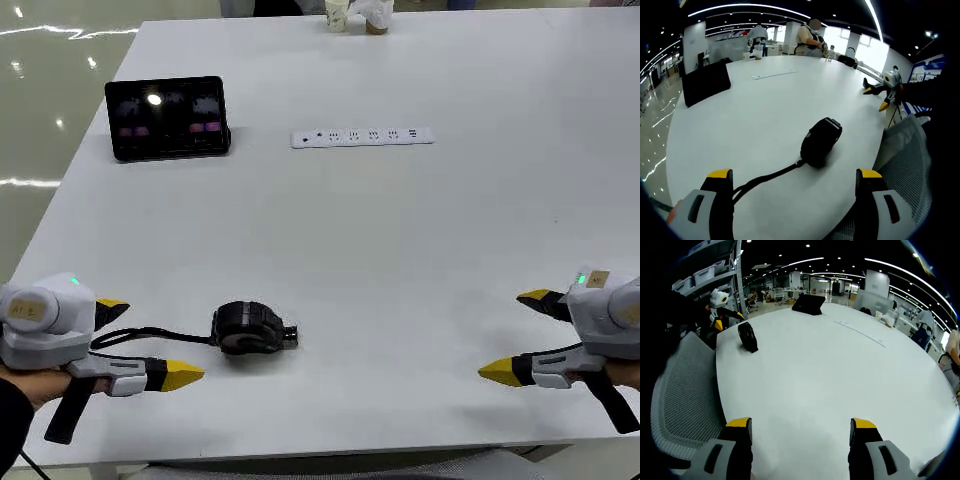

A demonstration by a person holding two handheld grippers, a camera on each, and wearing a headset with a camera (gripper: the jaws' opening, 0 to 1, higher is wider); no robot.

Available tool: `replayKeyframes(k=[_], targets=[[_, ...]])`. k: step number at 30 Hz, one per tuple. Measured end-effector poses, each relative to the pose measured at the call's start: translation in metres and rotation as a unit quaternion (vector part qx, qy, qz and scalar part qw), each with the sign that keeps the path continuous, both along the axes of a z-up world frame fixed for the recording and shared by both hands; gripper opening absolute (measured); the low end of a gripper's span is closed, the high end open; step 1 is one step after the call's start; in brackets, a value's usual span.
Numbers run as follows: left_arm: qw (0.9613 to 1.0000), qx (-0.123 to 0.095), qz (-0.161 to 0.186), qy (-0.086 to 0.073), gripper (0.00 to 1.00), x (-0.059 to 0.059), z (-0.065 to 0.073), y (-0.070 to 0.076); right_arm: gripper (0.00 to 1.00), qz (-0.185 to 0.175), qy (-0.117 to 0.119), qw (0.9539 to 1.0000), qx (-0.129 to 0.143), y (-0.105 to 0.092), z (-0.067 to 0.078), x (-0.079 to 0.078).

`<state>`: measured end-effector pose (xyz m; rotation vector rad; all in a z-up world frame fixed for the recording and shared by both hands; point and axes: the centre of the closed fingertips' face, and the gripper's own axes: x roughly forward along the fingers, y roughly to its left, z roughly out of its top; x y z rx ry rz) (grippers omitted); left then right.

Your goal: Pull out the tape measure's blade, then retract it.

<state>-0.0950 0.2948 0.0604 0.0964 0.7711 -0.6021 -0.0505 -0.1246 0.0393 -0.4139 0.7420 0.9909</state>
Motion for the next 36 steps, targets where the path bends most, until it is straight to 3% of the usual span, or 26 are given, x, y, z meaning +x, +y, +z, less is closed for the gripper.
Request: replayKeyframes(k=[4,9,11,17,36], targets=[[0.9999,0.011,-0.004,0.002,0.99,-0.004,-0.002,0.007,0.83,-0.014,0.003,0.9999,-0.006,-0.013,0.001,0.002],[0.9999,0.013,0.001,0.003,0.99,-0.008,-0.002,0.014,0.95,-0.018,0.001,0.9998,-0.008,-0.019,0.003,0.001],[0.9999,0.014,0.003,0.002,0.99,-0.008,-0.002,0.016,0.99,-0.013,0.011,0.9999,0.001,-0.018,0.004,-0.003],[0.9998,0.018,0.004,0.000,0.99,-0.006,0.001,0.020,0.99,-0.001,0.015,0.9998,0.010,-0.015,0.003,-0.009],[0.9997,0.024,-0.002,0.007,0.99,-0.012,-0.002,0.024,0.99,-0.011,0.014,0.9996,0.021,-0.017,0.005,-0.003]])
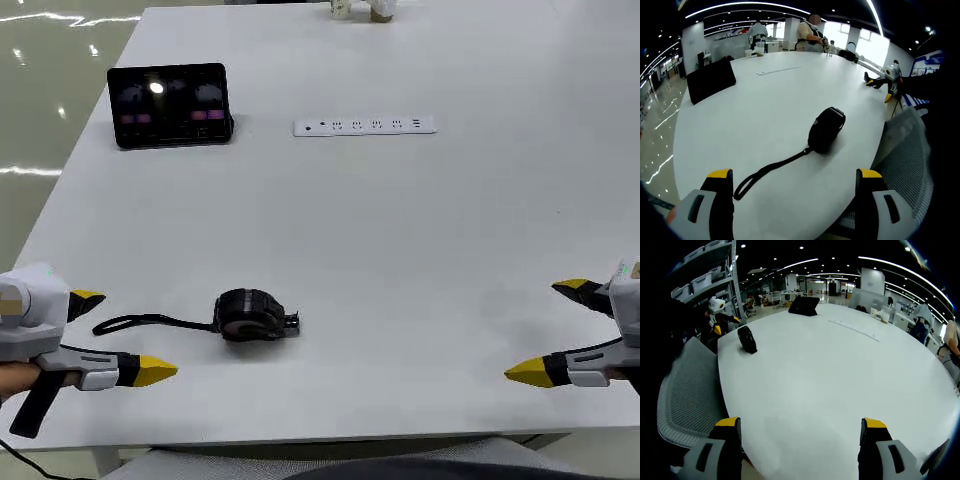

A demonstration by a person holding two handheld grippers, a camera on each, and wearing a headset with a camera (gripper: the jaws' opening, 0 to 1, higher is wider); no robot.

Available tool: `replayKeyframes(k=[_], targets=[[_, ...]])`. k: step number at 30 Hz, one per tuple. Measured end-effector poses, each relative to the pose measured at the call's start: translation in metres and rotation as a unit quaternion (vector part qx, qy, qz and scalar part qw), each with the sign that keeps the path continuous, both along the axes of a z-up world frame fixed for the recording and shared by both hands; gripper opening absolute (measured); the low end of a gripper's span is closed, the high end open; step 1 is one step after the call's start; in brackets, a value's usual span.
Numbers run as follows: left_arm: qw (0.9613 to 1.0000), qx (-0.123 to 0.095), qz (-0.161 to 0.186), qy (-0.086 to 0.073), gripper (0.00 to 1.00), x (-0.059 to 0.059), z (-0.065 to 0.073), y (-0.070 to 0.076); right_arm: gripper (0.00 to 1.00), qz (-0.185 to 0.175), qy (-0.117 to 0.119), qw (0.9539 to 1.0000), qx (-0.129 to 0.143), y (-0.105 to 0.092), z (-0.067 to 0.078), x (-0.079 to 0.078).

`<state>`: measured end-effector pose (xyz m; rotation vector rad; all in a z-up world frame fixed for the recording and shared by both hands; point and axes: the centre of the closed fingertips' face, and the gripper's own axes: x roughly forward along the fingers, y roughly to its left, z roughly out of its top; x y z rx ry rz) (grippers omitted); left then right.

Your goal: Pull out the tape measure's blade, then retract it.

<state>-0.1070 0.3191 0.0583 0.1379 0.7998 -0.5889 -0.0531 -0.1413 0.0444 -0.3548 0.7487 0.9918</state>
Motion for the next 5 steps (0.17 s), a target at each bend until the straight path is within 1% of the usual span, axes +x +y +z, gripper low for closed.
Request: replayKeyframes(k=[5], targets=[[1.0000,0.001,0.000,-0.001,0.99,0.0015,0.0008,0.0013,0.99,0.007,0.000,1.0000,-0.004,0.0010,-0.0013,-0.0019]])
